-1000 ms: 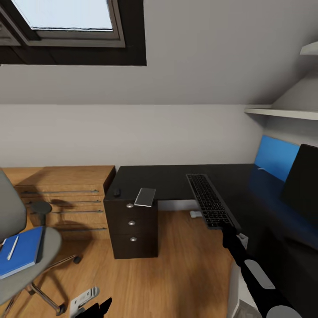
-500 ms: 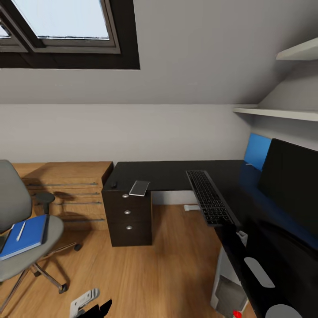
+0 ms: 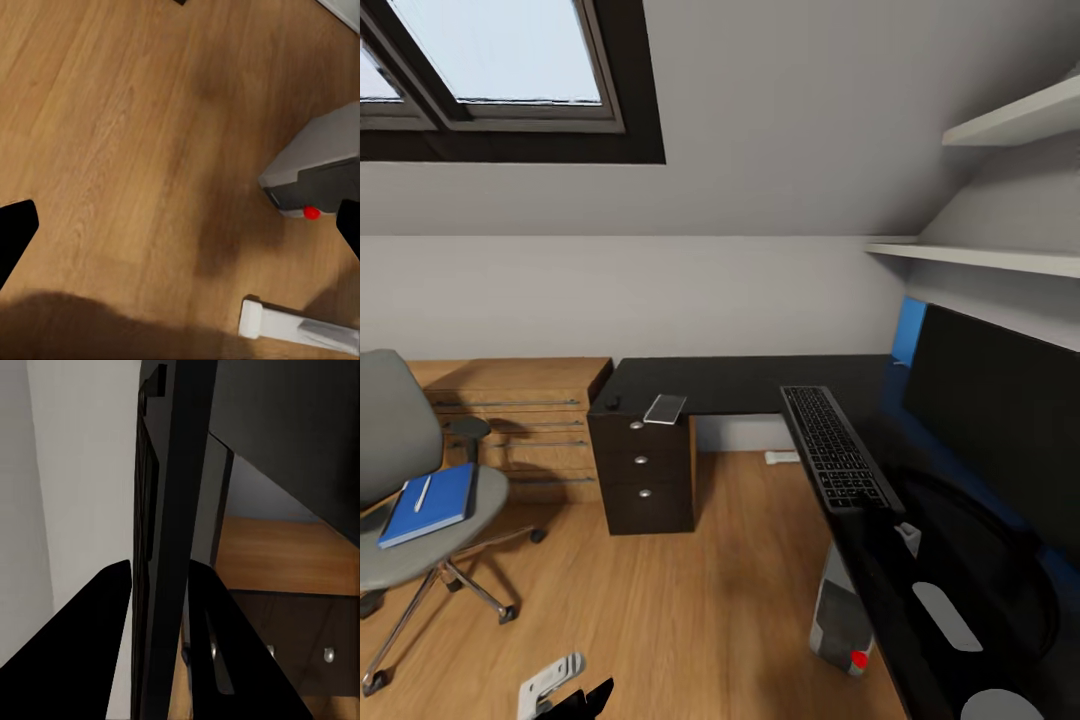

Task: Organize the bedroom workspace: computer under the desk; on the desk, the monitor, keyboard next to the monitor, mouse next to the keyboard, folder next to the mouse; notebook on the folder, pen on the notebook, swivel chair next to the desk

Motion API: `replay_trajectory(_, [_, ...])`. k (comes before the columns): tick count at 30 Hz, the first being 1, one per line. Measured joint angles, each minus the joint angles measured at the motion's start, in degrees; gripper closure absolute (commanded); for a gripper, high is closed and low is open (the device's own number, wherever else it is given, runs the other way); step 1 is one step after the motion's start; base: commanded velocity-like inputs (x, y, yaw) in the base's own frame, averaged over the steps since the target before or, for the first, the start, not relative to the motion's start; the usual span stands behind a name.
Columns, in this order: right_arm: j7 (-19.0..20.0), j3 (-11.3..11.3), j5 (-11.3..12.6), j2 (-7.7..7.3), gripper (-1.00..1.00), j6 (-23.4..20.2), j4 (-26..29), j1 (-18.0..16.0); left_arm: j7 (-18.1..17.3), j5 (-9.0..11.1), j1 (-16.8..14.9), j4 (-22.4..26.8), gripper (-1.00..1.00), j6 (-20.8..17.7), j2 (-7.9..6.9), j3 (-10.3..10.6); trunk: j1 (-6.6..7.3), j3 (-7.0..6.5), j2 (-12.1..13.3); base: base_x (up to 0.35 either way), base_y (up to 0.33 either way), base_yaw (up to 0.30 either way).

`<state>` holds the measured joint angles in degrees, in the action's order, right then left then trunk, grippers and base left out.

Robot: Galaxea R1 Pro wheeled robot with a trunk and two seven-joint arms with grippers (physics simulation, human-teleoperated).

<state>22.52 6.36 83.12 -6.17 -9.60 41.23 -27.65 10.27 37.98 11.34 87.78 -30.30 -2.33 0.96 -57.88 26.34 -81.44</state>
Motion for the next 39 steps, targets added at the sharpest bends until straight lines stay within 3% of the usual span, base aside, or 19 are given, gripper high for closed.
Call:
replay_trajectory(20, [-0.3,-0.5,0.1,0.0,1.0,0.1,0.0,0.0,0.0,0.0,0.0,0.0,-1.0,0.0,0.0,0.0,0.0,0.0,0.0,-0.334,-0.034,0.0])
replay_trajectory(27, [0.1,-0.4,0.0,-0.15,1.0,-0.2,0.0,0.0,0.0,0.0,0.0,0.0,-1.0,0.0,0.0,0.0,0.01,0.0,0.0,-0.285,-0.187,0.0])
replay_trajectory(39, [0.2,-0.8,0.2,0.03,1.0,-0.6,-0.1,0.1,0.1,0.0,0.0,-0.1,-1.0,0.0,0.0,0.0,0.03,0.0,0.0,-0.065,-0.042,0.0])
